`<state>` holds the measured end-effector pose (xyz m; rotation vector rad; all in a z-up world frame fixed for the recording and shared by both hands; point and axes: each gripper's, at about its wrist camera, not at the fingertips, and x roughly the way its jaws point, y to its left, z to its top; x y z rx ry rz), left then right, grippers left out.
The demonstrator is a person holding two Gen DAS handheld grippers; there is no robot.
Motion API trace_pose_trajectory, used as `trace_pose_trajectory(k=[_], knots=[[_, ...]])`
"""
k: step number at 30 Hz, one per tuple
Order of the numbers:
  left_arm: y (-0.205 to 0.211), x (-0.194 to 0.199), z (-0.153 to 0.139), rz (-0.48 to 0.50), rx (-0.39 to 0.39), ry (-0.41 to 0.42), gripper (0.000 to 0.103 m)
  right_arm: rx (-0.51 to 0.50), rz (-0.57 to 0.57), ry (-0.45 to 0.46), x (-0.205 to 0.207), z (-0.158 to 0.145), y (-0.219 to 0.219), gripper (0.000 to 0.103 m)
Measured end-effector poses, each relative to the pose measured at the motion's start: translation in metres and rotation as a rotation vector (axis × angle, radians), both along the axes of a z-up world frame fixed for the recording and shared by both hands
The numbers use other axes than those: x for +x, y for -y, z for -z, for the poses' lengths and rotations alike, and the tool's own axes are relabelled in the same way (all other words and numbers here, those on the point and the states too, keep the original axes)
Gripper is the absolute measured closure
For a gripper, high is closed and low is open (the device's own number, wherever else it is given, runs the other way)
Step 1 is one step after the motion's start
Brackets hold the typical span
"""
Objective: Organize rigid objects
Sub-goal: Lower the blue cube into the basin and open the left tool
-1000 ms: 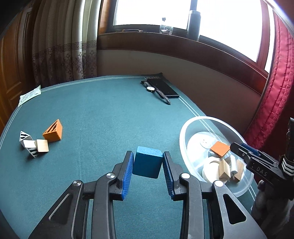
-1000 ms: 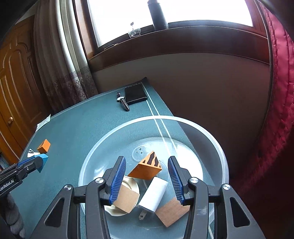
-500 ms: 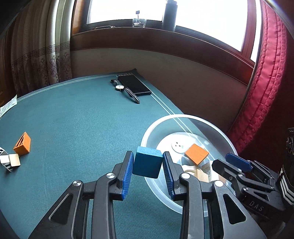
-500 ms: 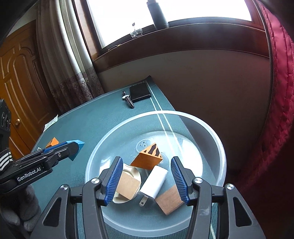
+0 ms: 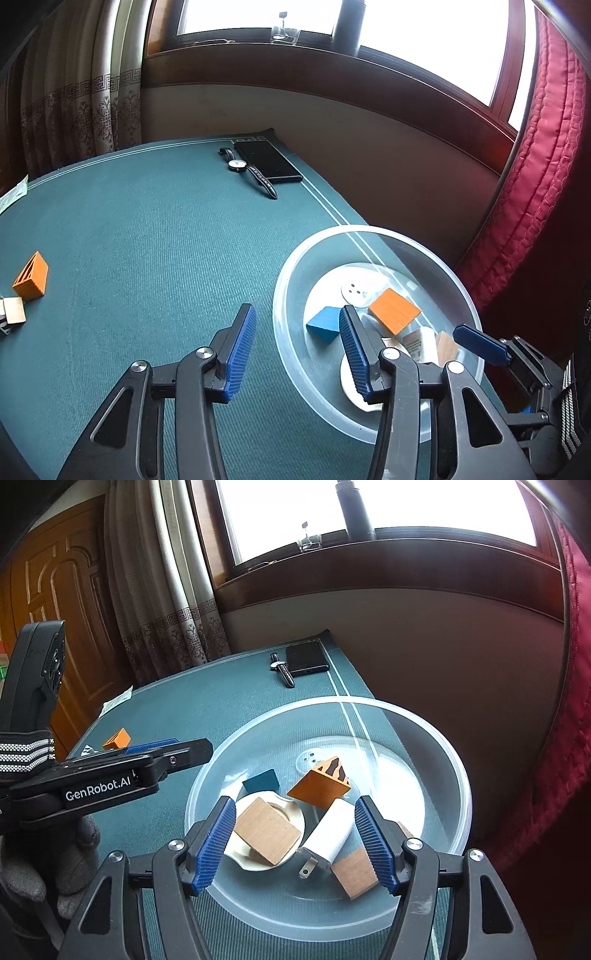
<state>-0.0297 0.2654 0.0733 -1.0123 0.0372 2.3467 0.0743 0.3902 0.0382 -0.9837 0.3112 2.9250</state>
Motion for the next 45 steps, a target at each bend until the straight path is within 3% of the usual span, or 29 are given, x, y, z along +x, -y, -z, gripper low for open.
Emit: trace_pose_trajectory(k=[4, 10, 15, 19, 25, 45], knots=[[0.008, 0.002, 0.001, -0.035, -0.022, -0.029, 0.045, 0.06, -0.035, 0.015, 0.001, 0.001, 0.009, 0.029], [0.017, 0.003, 0.001, -0.047, -0.019, -0.022, 0.045, 0.136, -0.053, 0.051, 0.002, 0.007, 0.014, 0.025], [0.021, 0.005, 0.001, -0.047, -0.017, -0.02, 0.043, 0.169, -0.016, 0.1, -0.005, 0.015, 0.013, 0.025], [0.025, 0.006, 0.0, -0.055, -0.014, -0.015, 0.041, 0.202, 0.102, 0.116, -0.009, 0.017, 0.002, 0.025], [0.032, 0.006, 0.002, -0.07, -0.011, -0.001, 0.041, 0.118, 0.248, 0.124, -0.008, 0.015, -0.027, 0.024], [0.073, 0.001, 0.007, -0.154, -0.007, 0.014, 0.041, 0.037, 0.157, 0.001, -0.01, -0.009, 0.004, 0.023]])
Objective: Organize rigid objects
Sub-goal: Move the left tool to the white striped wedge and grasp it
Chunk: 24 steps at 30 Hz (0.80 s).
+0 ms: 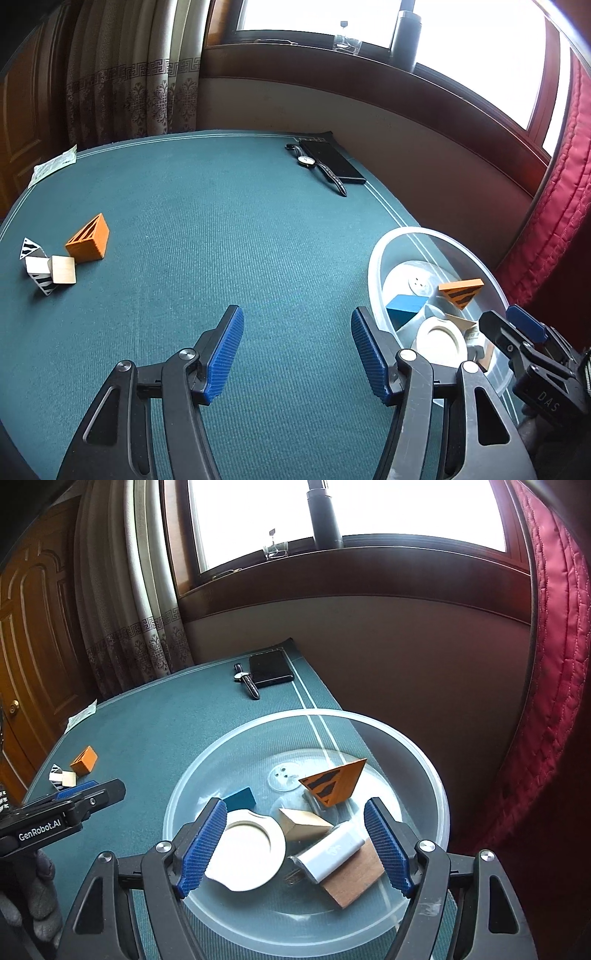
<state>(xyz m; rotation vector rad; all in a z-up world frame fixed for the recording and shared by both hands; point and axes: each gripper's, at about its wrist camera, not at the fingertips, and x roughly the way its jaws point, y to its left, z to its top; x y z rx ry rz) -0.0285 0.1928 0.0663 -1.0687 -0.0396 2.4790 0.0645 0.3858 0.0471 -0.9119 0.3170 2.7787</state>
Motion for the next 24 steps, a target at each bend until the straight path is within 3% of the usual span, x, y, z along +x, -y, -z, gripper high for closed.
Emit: trace_pose_trajectory(k=[13, 24], knots=[[0.076, -0.009, 0.007, -0.155, 0.001, 0.006, 0.041, -0.024, -0.161, -0.005, -0.022, -0.001, 0.066, 0.022], [0.143, -0.016, 0.022, -0.285, -0.029, 0.025, 0.041, -0.057, -0.298, 0.048, -0.038, 0.009, 0.116, 0.022]])
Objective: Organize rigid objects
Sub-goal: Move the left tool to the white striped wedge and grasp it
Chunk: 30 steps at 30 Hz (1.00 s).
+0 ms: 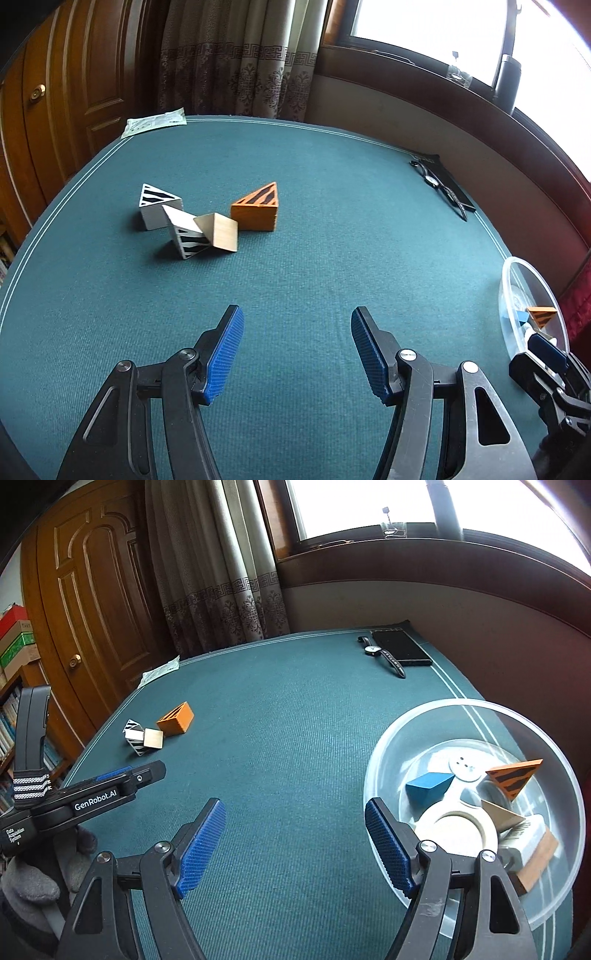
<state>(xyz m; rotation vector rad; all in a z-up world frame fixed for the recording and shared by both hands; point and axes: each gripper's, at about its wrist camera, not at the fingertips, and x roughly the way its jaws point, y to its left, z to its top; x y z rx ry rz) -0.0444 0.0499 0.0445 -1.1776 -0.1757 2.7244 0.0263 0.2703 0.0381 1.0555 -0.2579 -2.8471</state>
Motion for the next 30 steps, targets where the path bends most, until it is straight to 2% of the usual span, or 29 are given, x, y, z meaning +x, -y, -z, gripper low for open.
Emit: trace_pose_trajectory(k=[11, 30], knots=[[0.057, -0.021, 0.006, -0.121, -0.049, 0.004, 0.041, -0.007, -0.069, 0.044, -0.007, 0.01, 0.026, 0.022], [0.077, -0.074, 0.02, -0.138, -0.108, 0.016, 0.041, -0.035, -0.101, 0.09, -0.015, 0.019, 0.039, 0.022]])
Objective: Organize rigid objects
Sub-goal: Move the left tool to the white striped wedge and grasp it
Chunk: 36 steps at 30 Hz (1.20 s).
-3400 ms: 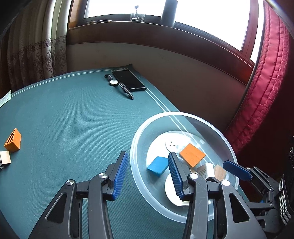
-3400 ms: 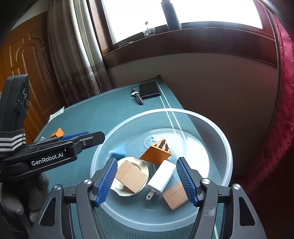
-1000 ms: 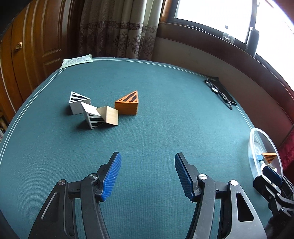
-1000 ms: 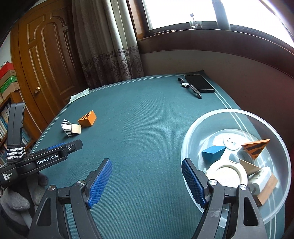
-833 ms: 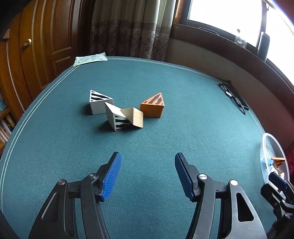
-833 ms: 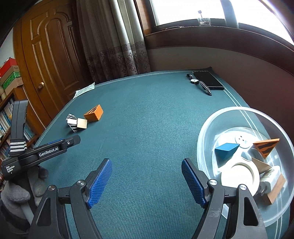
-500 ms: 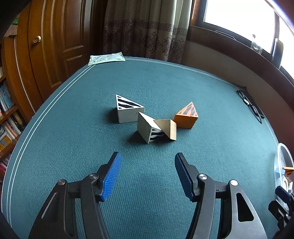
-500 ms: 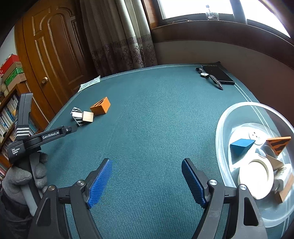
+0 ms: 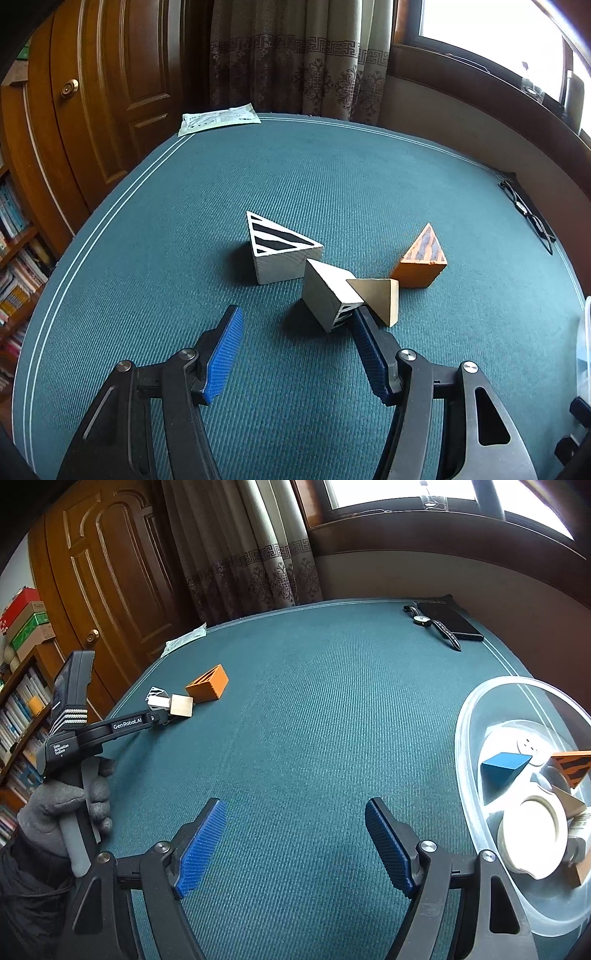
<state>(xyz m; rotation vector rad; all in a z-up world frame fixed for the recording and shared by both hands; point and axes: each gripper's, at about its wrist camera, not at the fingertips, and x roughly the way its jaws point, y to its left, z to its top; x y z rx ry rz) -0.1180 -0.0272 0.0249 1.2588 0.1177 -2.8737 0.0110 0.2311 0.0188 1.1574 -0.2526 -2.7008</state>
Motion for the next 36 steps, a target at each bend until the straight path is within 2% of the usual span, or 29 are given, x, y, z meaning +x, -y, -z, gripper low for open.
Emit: trace_pose_trajectory(k=[17, 20, 22, 23, 36], knots=[[-0.013, -0.024, 0.004, 0.088, 0.007, 0.008, 0.042, 0.0, -0.014, 0.02, -0.006, 0.006, 0.007, 0.022], [-0.015, -0.024, 0.004, 0.1, 0.007, 0.007, 0.046, 0.002, -0.016, 0.021, -0.006, 0.007, 0.008, 0.022], [-0.016, -0.024, 0.003, 0.112, 0.008, 0.003, 0.055, 0.004, -0.017, 0.023, -0.006, 0.007, 0.009, 0.022], [-0.017, -0.023, 0.003, 0.115, 0.003, 0.001, 0.055, 0.004, -0.017, 0.023, -0.007, 0.007, 0.01, 0.022], [-0.012, -0.004, 0.001, 0.085, 0.037, -0.01, 0.056, 0.025, -0.034, 0.018, -0.01, 0.004, 0.024, 0.022]])
